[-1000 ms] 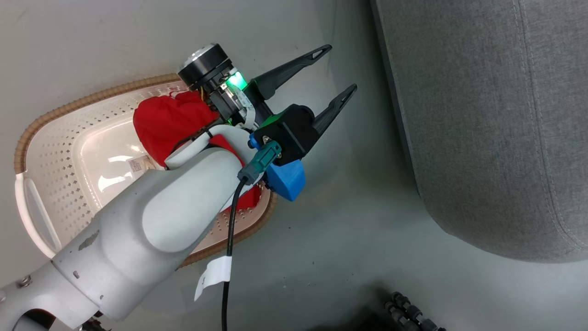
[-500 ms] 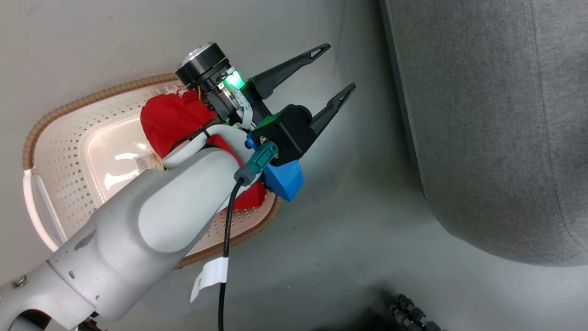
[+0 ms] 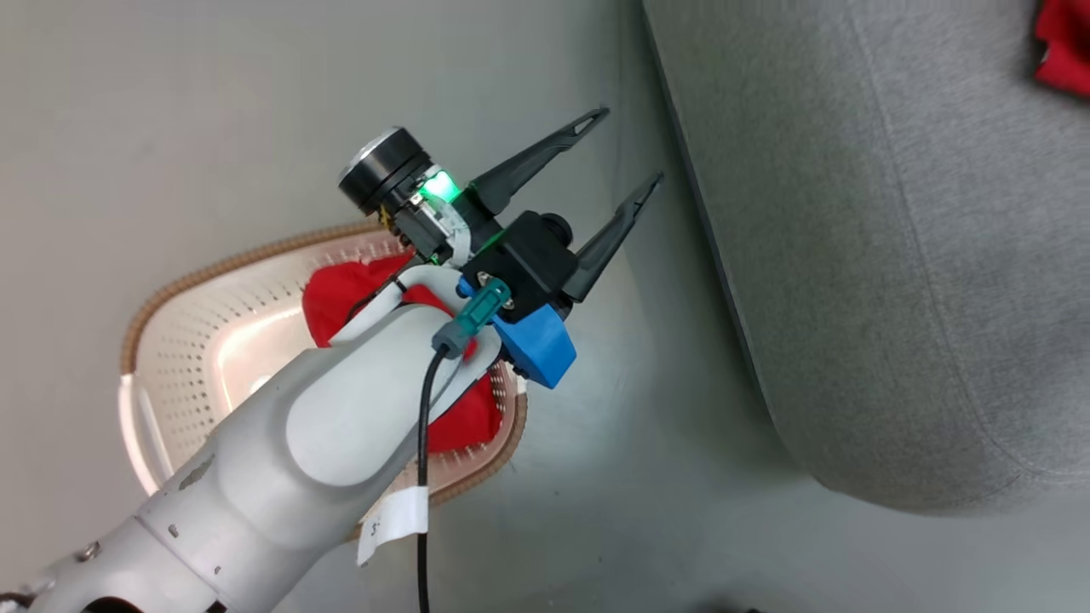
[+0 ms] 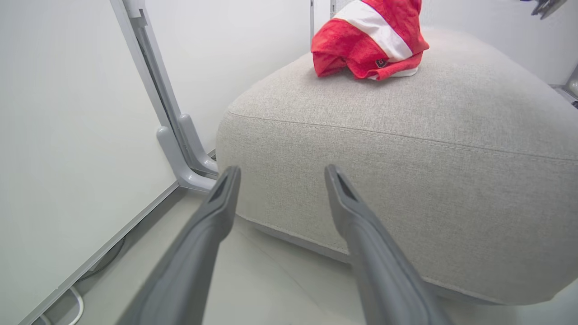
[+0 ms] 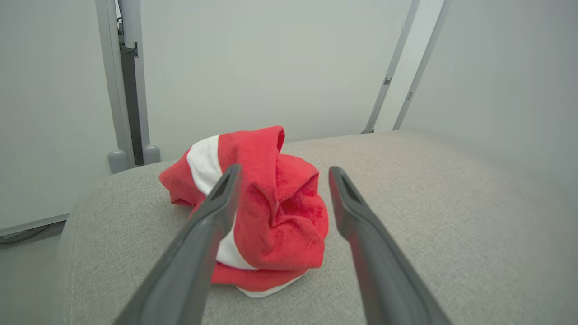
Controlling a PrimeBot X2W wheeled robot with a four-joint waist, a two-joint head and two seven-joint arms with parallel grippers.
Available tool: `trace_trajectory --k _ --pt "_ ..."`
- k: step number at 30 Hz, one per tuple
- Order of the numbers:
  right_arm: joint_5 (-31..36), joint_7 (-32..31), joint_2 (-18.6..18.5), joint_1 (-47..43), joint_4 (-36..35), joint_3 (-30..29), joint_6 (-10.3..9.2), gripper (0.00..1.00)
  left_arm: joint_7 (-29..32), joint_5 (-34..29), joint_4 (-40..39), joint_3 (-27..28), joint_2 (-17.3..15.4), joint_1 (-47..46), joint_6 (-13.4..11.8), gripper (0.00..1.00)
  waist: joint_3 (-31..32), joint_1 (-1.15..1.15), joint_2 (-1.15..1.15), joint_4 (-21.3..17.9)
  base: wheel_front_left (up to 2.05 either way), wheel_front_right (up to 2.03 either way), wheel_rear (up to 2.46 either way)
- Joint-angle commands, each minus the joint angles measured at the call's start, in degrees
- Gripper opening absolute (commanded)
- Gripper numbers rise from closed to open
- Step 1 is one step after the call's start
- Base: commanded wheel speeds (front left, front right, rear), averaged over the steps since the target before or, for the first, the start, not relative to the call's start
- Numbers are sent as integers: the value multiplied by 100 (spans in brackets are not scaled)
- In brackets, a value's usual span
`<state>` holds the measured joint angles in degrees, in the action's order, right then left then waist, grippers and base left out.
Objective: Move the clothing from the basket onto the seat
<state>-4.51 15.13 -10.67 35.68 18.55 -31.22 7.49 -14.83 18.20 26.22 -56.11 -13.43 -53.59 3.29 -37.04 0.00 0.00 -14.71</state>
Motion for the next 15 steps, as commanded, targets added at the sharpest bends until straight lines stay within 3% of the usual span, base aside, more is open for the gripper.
trace_trajectory --k 1,9,15 --pt "50 3 63 -160 -154 107 2 100 -40 56 29 107 20 127 -74 100 405 0 0 90 0 0 0" --pt "96 3 192 -587 -692 1087 1 100 -43 68 -585 1021 -8 834 -346 100 1181 0 0 398 0 0 0" --pt "87 3 227 -800 -695 1848 1 100 -43 -57 -901 1825 65 1525 -432 100 1697 0 0 770 0 0 0"
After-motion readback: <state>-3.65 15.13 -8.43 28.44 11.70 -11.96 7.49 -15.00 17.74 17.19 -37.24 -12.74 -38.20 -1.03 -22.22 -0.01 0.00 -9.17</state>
